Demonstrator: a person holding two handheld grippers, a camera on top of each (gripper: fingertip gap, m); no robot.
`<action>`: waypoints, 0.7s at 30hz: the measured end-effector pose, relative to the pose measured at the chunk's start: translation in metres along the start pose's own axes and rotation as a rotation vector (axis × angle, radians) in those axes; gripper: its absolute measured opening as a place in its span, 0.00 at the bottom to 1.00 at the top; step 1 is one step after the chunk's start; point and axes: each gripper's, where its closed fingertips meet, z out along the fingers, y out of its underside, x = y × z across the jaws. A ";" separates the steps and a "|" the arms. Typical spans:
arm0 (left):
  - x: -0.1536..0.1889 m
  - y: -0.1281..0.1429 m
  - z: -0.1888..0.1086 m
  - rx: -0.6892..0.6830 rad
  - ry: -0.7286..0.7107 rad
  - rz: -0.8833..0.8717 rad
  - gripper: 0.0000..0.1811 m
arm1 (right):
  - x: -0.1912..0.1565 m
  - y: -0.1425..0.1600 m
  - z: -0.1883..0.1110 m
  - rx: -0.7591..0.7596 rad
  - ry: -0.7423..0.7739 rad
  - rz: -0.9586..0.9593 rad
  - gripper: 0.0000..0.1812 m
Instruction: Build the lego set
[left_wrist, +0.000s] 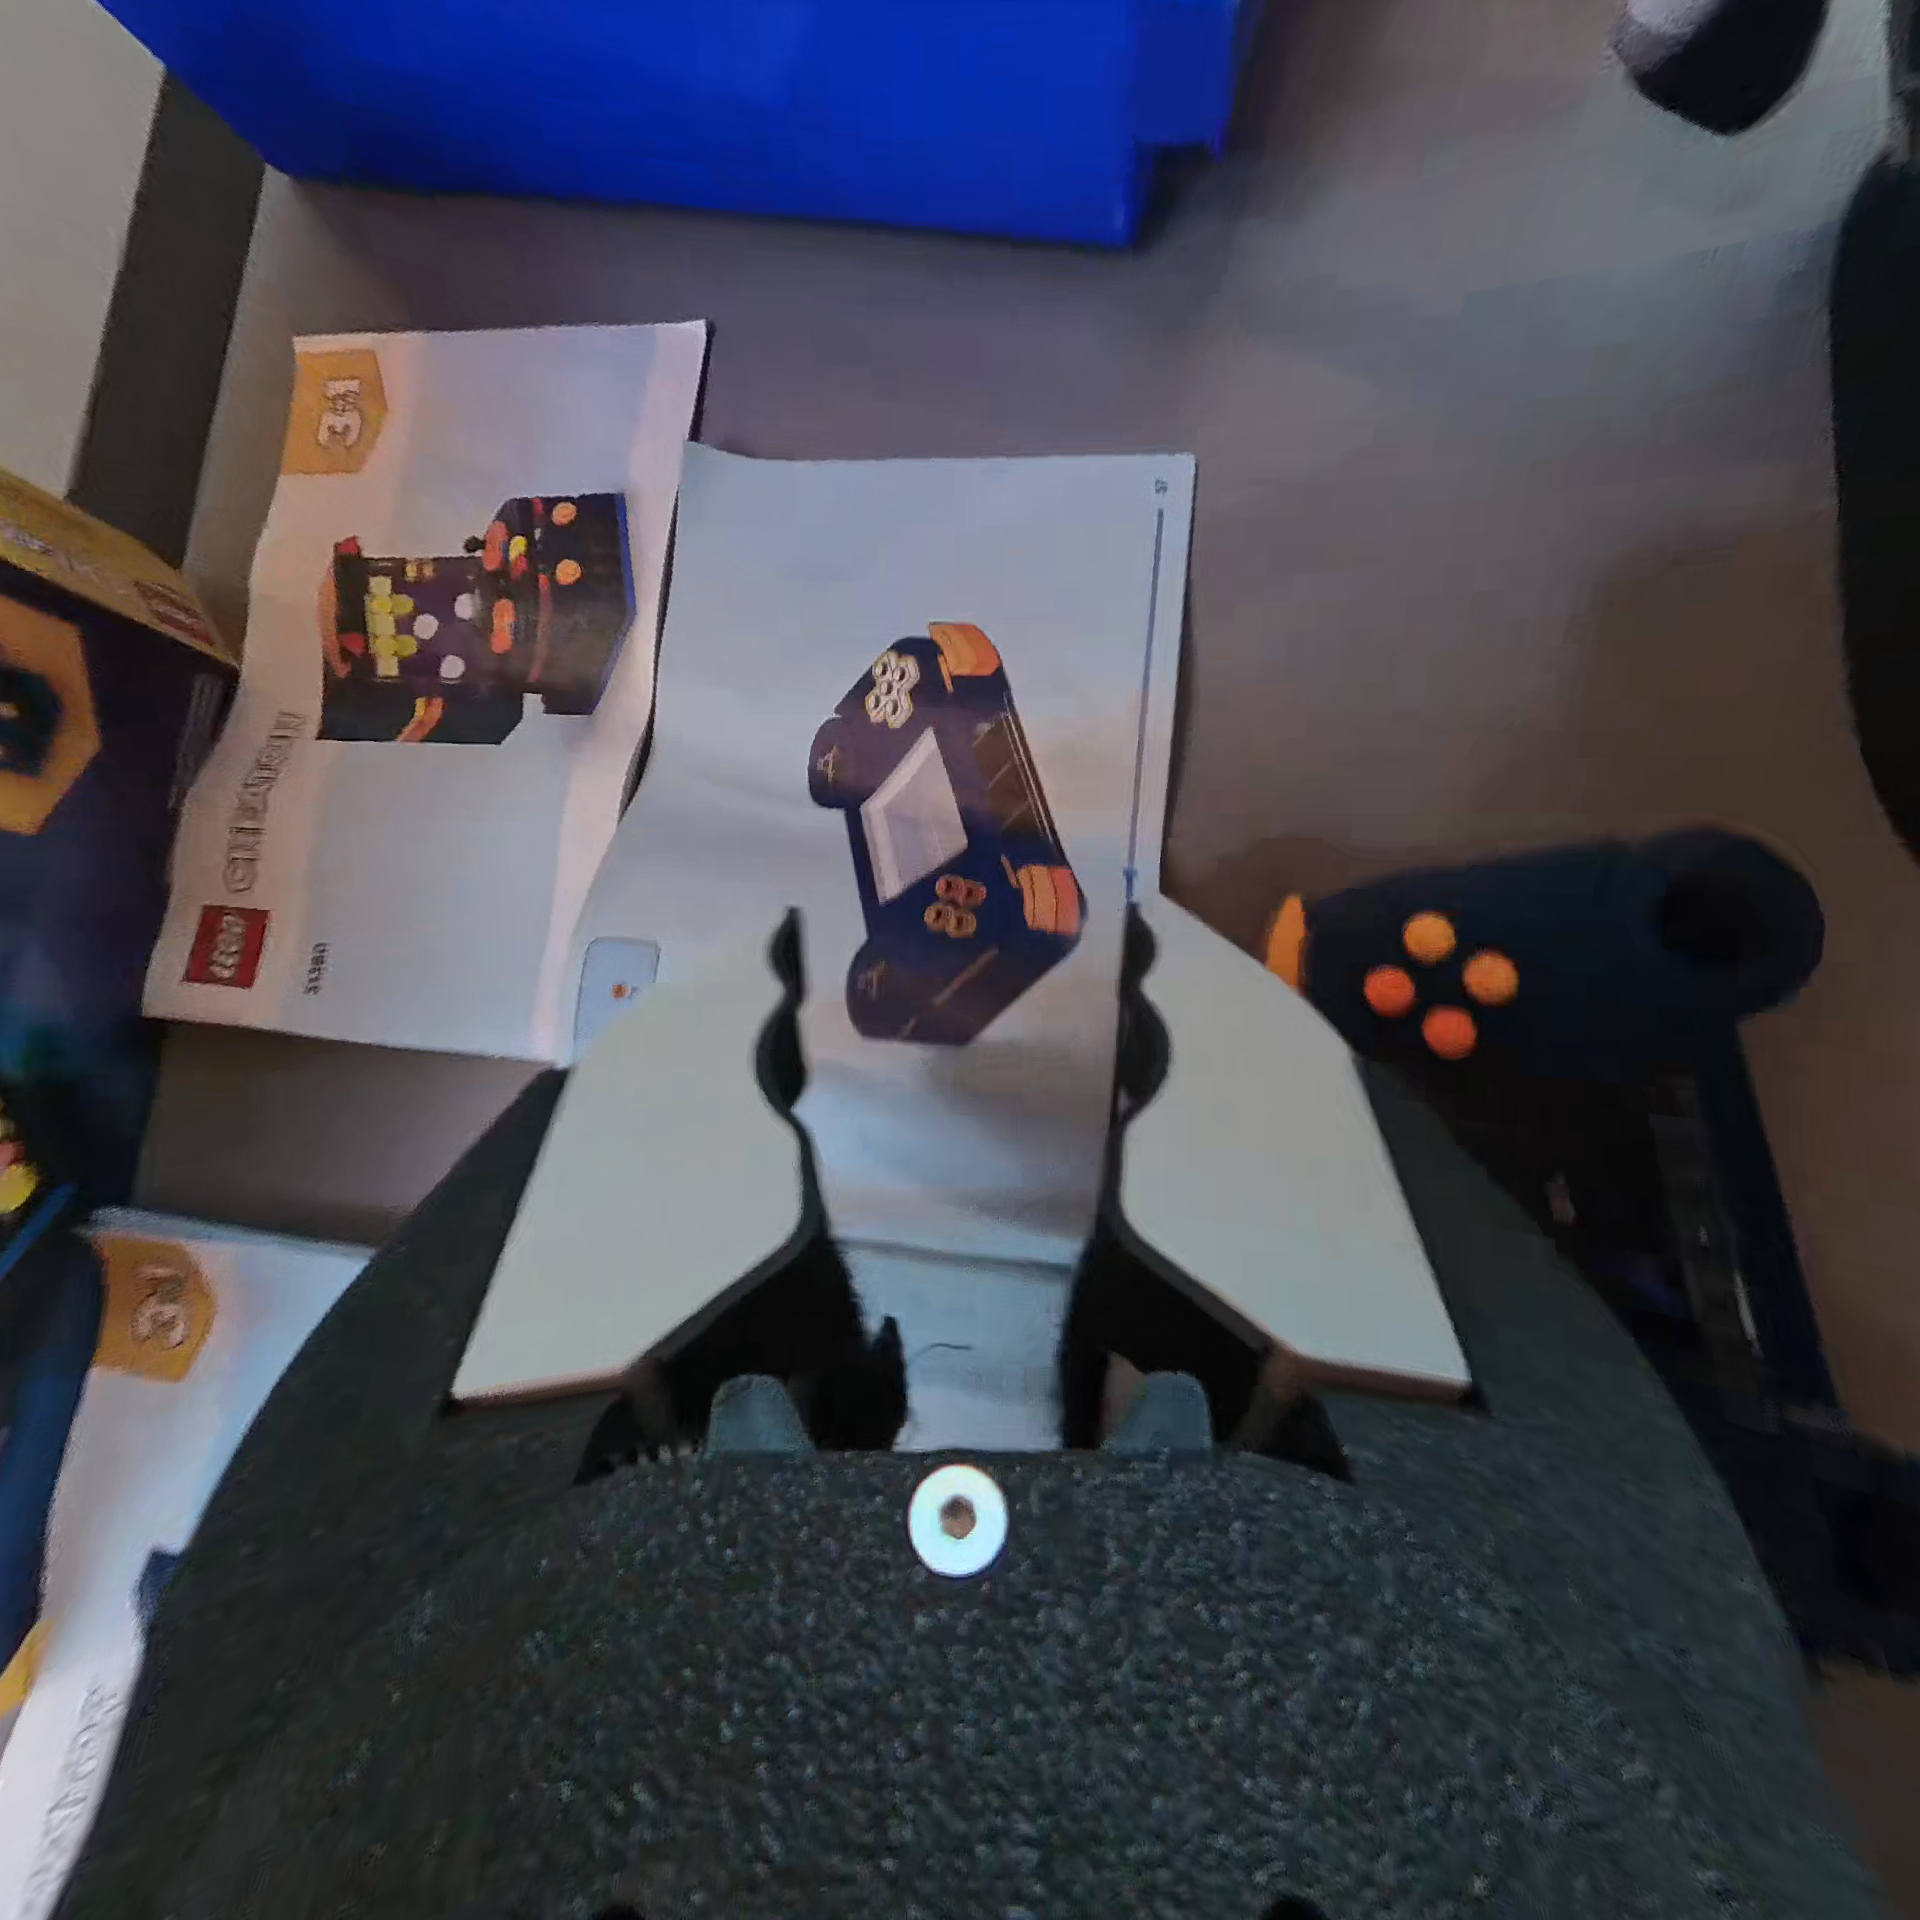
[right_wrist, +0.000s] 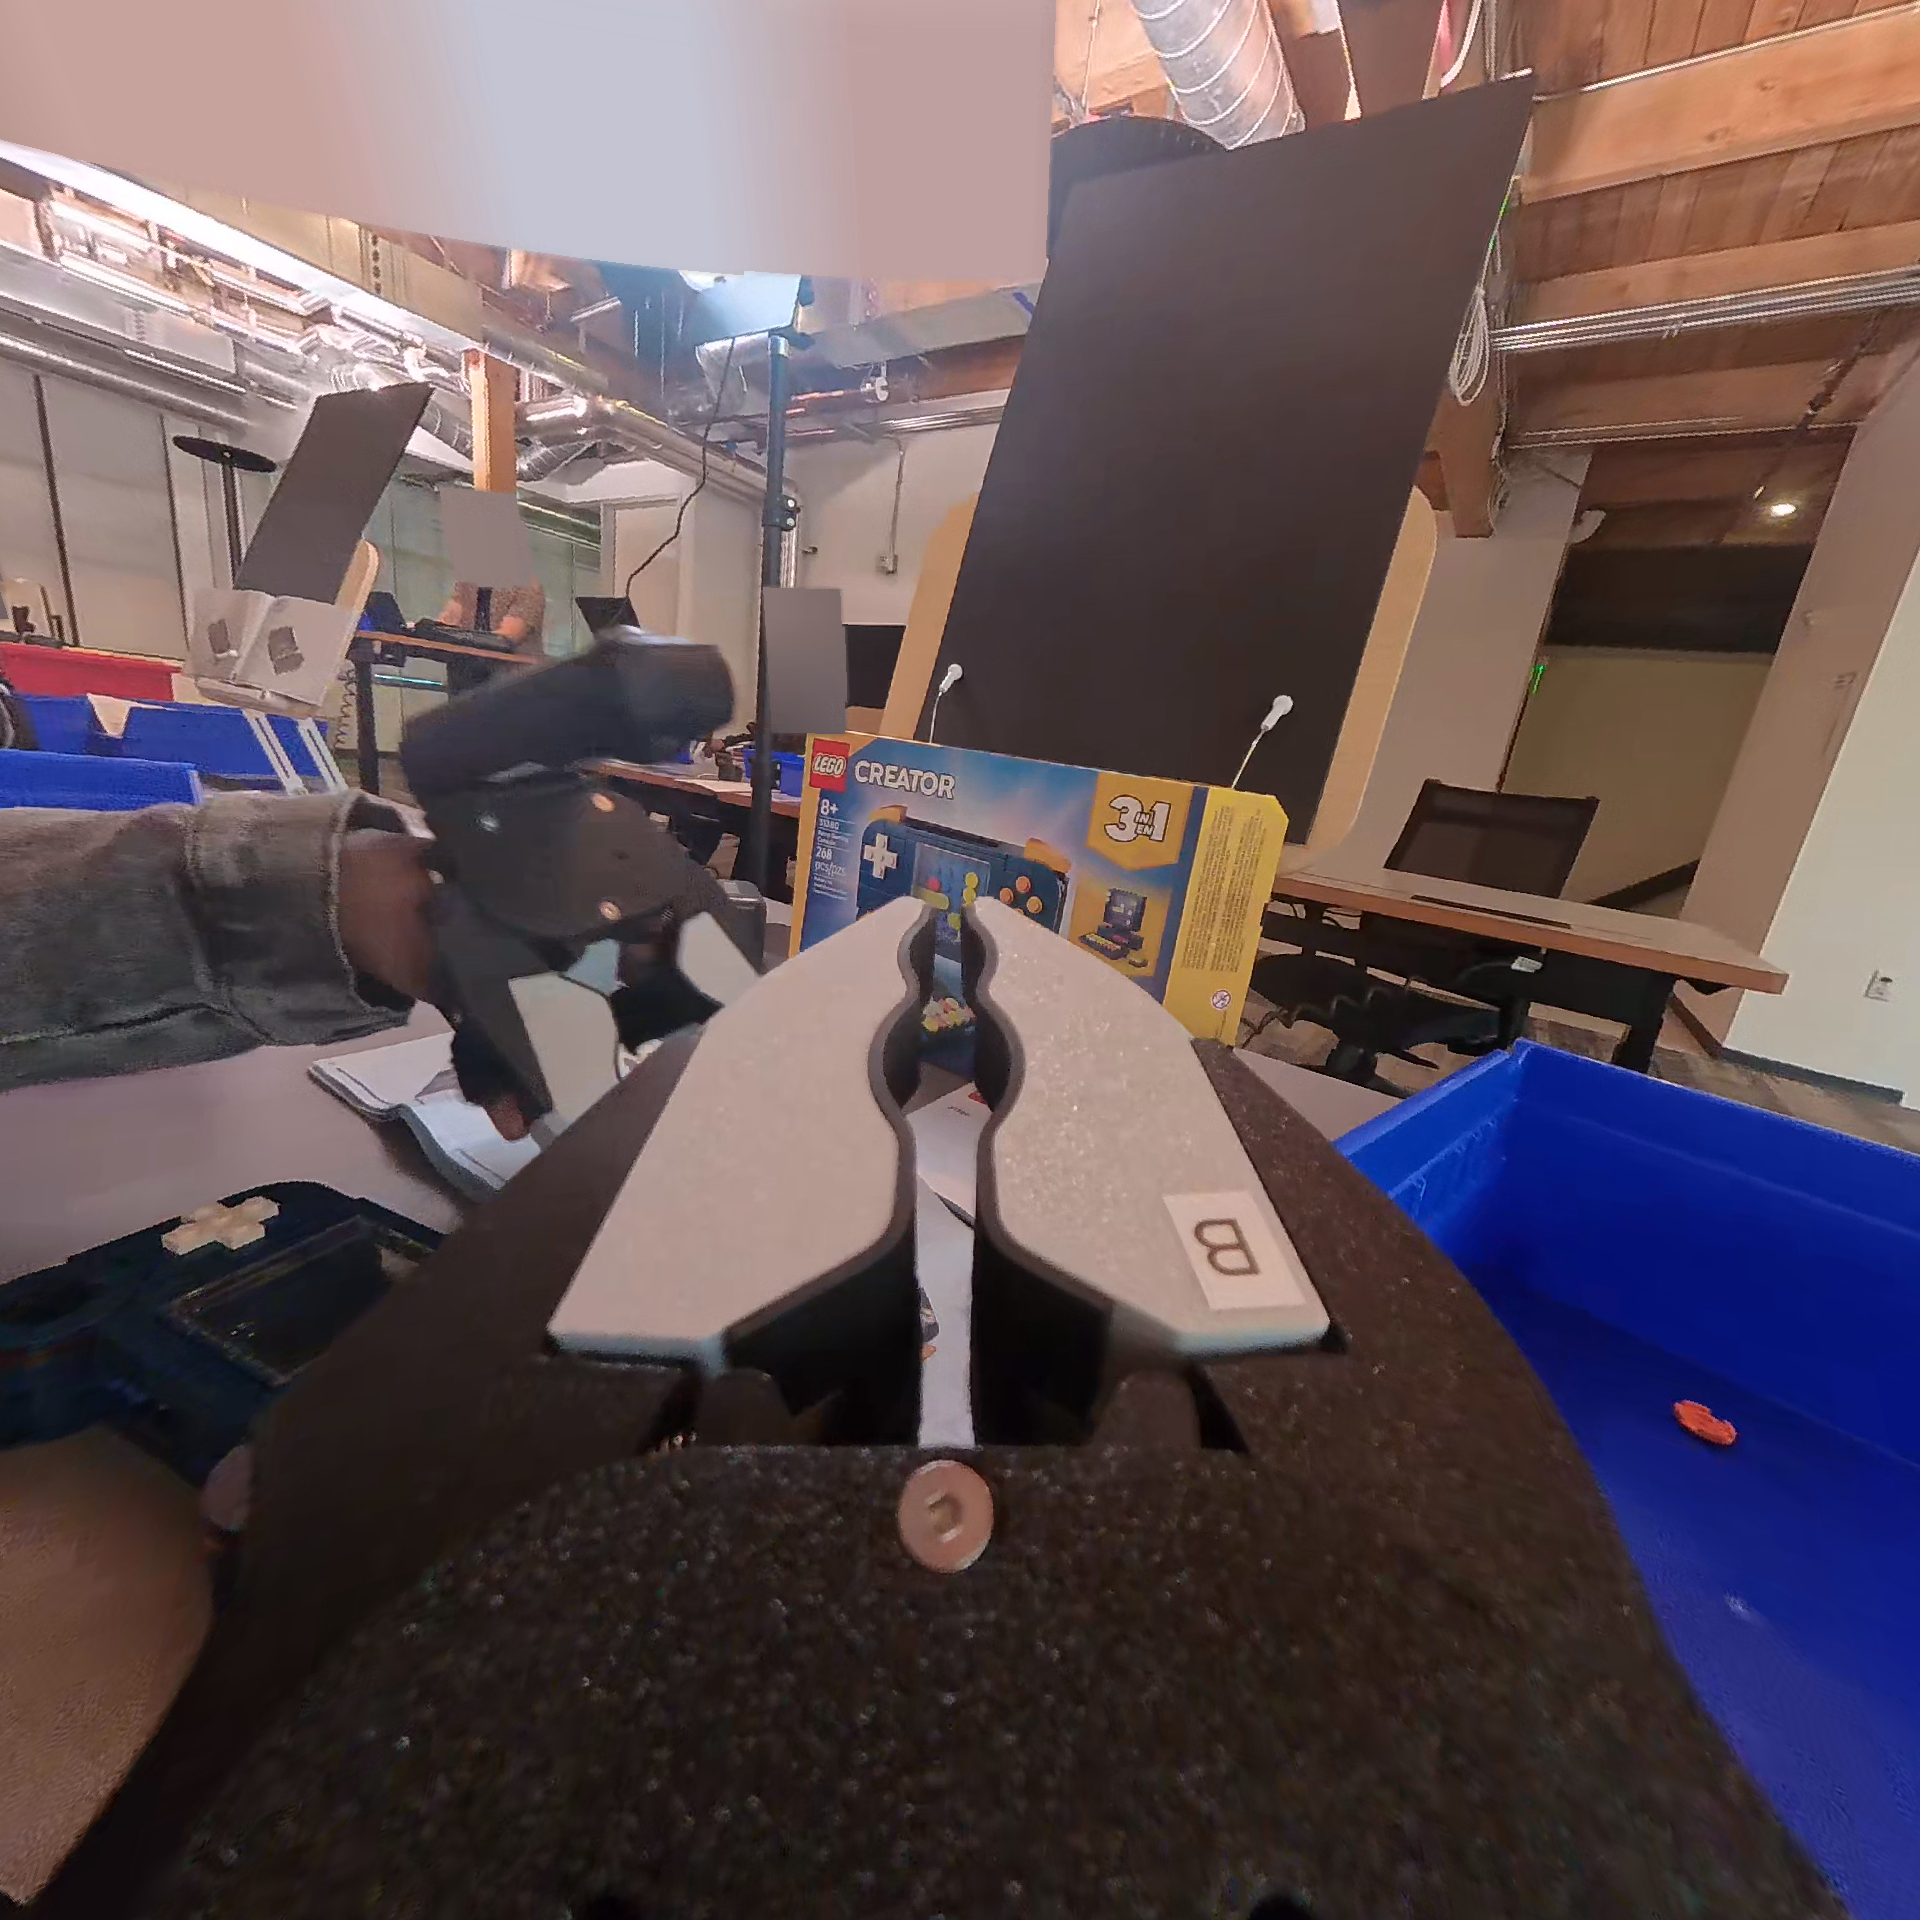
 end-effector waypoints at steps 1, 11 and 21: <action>-0.001 0.000 0.009 -0.035 0.007 -0.029 0.41 | 0.000 0.000 0.000 0.002 -0.001 0.001 0.02; -0.011 0.040 0.016 -0.108 0.031 -0.180 0.00 | -0.007 0.007 0.004 -0.040 -0.052 -0.010 0.02; 0.007 0.066 -0.010 0.016 -0.036 -0.247 0.00 | -0.051 0.143 -0.002 -1.006 -0.178 0.244 0.41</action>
